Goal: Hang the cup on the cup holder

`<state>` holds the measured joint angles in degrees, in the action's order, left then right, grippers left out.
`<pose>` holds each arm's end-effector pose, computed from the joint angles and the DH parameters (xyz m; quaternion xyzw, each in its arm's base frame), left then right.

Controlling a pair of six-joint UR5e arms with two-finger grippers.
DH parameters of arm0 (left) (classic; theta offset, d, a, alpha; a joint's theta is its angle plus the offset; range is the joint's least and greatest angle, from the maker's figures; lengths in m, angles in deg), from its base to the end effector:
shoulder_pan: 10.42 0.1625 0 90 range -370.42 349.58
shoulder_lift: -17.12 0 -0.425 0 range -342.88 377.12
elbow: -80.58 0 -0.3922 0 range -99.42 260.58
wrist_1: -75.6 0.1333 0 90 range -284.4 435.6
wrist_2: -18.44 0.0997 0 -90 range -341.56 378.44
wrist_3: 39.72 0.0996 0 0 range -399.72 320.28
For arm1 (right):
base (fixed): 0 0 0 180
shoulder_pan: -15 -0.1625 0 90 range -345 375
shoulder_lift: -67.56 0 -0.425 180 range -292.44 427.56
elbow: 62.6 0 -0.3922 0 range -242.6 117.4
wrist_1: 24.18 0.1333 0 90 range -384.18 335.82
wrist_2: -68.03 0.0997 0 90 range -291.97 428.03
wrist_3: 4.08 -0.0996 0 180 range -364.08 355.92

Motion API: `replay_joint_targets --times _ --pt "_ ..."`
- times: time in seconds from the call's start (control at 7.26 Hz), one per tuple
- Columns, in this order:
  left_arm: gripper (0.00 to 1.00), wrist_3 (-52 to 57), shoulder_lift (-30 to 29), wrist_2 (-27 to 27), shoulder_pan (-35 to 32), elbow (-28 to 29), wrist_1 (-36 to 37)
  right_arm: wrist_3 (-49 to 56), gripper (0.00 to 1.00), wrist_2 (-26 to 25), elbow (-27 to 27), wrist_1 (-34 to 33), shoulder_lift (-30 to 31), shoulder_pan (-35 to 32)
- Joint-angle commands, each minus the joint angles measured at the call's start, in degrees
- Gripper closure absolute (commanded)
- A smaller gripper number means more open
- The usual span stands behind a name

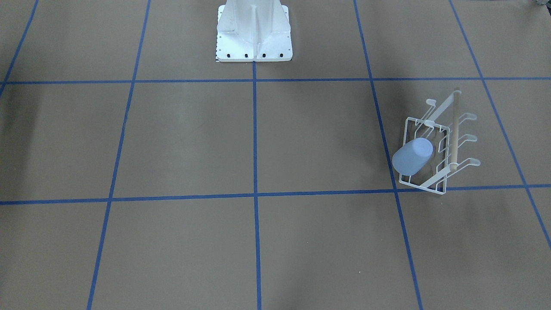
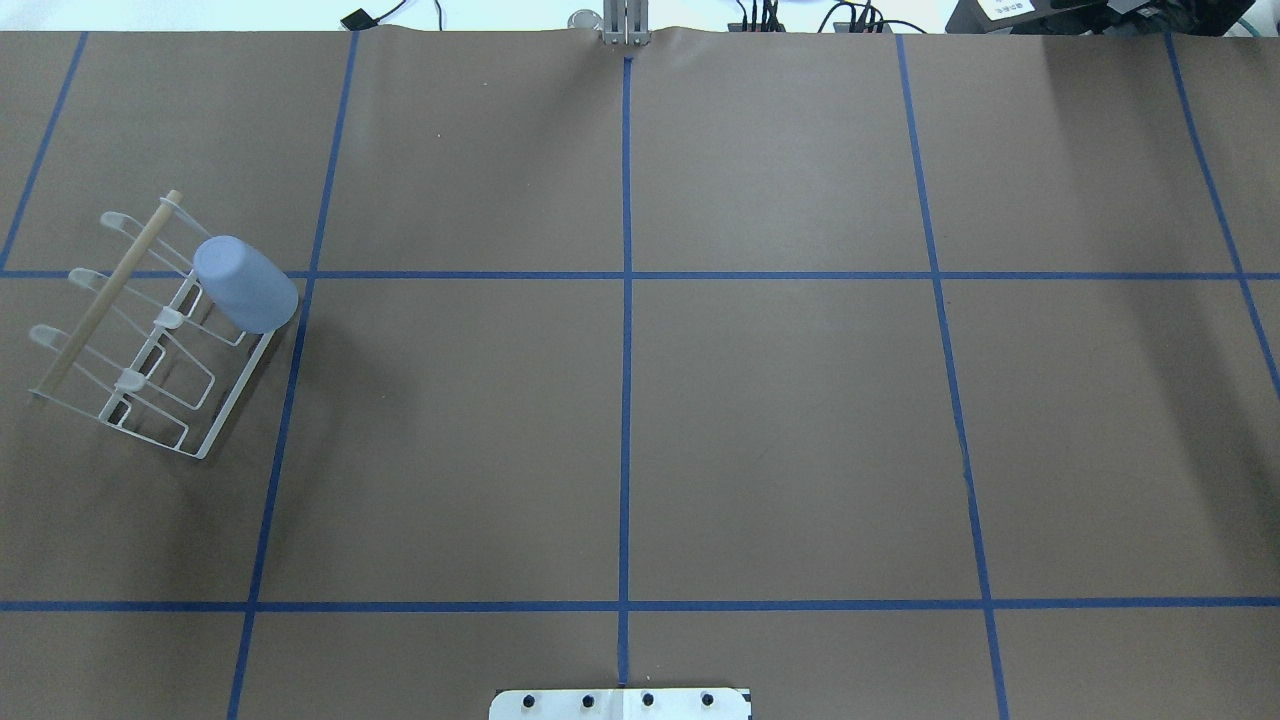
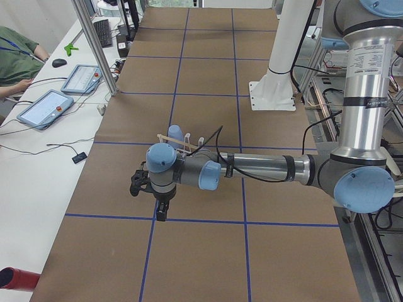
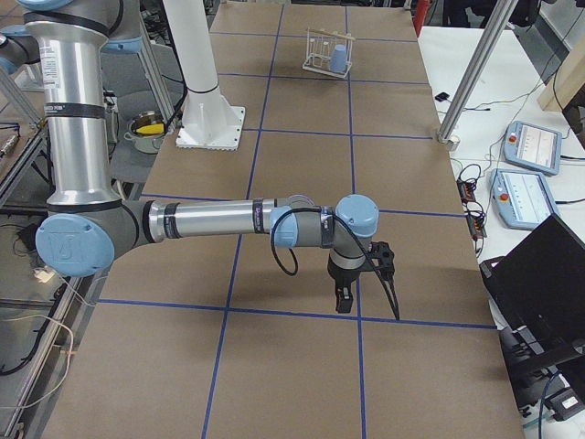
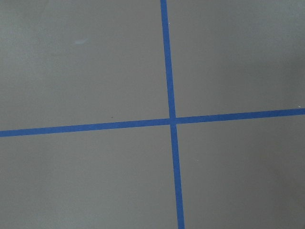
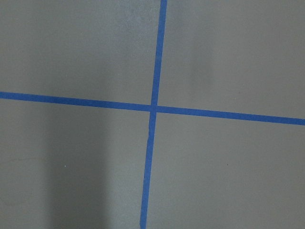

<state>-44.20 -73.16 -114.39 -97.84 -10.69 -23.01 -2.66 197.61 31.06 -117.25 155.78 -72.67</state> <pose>-0.0428 -0.5076 0.6312 0.0599 0.3681 0.0170 0.9277 0.0492 -0.5088 0.6227 0.0168 -0.3386 -0.0378 0.9400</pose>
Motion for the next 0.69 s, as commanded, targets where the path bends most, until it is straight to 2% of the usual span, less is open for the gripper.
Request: replay_joint_targets --times 0.0,0.55 --pt "0.01 0.00 -0.07 0.11 -0.03 0.04 0.00 0.07 0.00 0.06 0.21 0.00 0.10 -0.23" --pt "0.01 0.00 -0.16 0.11 -0.03 0.04 0.00 0.07 0.00 0.06 0.30 0.00 0.45 -0.40"
